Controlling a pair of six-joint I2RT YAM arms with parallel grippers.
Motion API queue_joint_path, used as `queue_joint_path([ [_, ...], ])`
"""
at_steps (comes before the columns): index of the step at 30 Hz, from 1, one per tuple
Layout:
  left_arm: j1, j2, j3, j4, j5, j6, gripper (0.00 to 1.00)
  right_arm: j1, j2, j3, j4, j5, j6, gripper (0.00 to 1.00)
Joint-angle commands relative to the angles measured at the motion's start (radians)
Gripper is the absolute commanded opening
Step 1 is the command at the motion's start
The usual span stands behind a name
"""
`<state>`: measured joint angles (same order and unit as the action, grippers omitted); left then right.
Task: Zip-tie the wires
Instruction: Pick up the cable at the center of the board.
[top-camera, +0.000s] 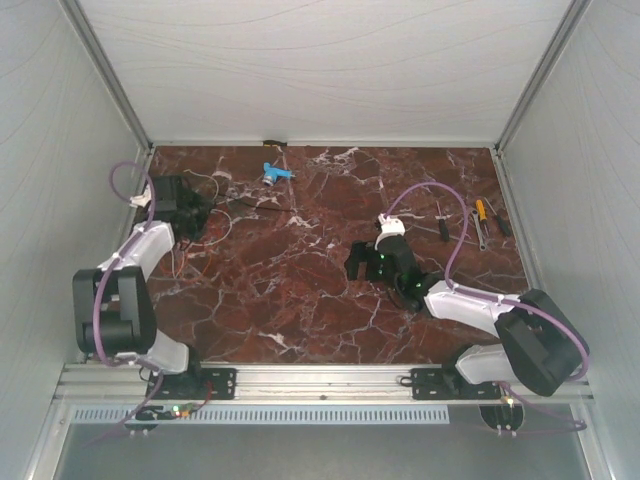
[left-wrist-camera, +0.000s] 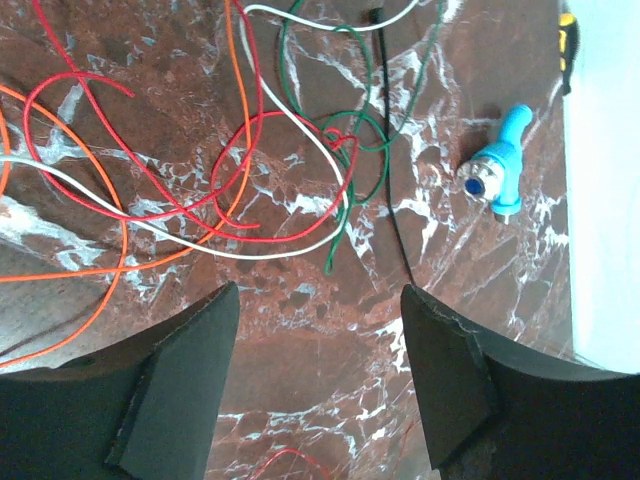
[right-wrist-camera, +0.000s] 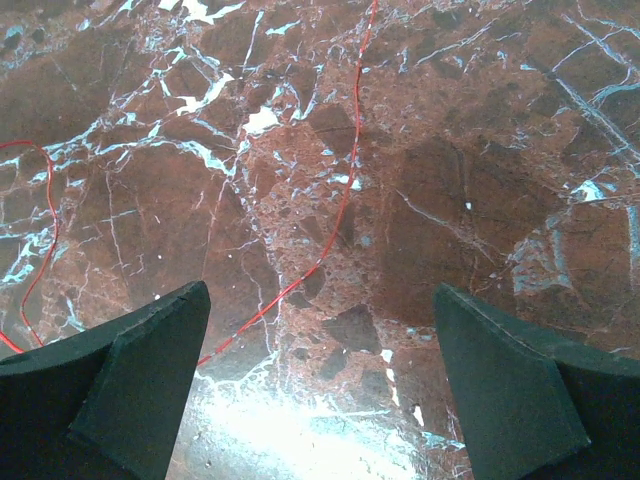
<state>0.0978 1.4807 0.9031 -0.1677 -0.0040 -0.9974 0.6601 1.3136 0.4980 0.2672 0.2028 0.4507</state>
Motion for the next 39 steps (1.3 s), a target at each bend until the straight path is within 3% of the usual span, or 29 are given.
queue_joint_path([
  [1,0.006,0.066,0.072,0.053,-0.007,-0.102,0.65,-0.021,-0.021,-0.019,0.080,-0.010,0.029,0.91],
  [9,0.005,0.150,0.090,0.101,-0.040,-0.151,0.61,-0.045,-0.016,-0.029,0.089,-0.035,0.042,0.90],
  [13,0.006,0.199,0.125,0.119,-0.059,-0.155,0.53,-0.049,-0.015,-0.030,0.092,-0.042,0.048,0.90],
  [26,0.020,0.326,0.216,0.045,-0.109,-0.185,0.51,-0.071,-0.011,-0.038,0.099,-0.066,0.058,0.90],
  [27,0.023,0.331,0.214,0.055,-0.102,-0.185,0.47,-0.071,-0.010,-0.038,0.100,-0.067,0.059,0.90],
  [28,0.026,0.336,0.214,0.067,-0.094,-0.181,0.38,-0.072,-0.011,-0.037,0.100,-0.068,0.059,0.90],
  [31,0.044,0.353,0.218,0.128,-0.028,-0.158,0.00,-0.074,-0.007,-0.036,0.101,-0.072,0.060,0.90],
  [39,0.048,0.207,0.212,0.158,-0.116,-0.097,0.00,-0.077,0.003,-0.033,0.104,-0.082,0.062,0.89],
])
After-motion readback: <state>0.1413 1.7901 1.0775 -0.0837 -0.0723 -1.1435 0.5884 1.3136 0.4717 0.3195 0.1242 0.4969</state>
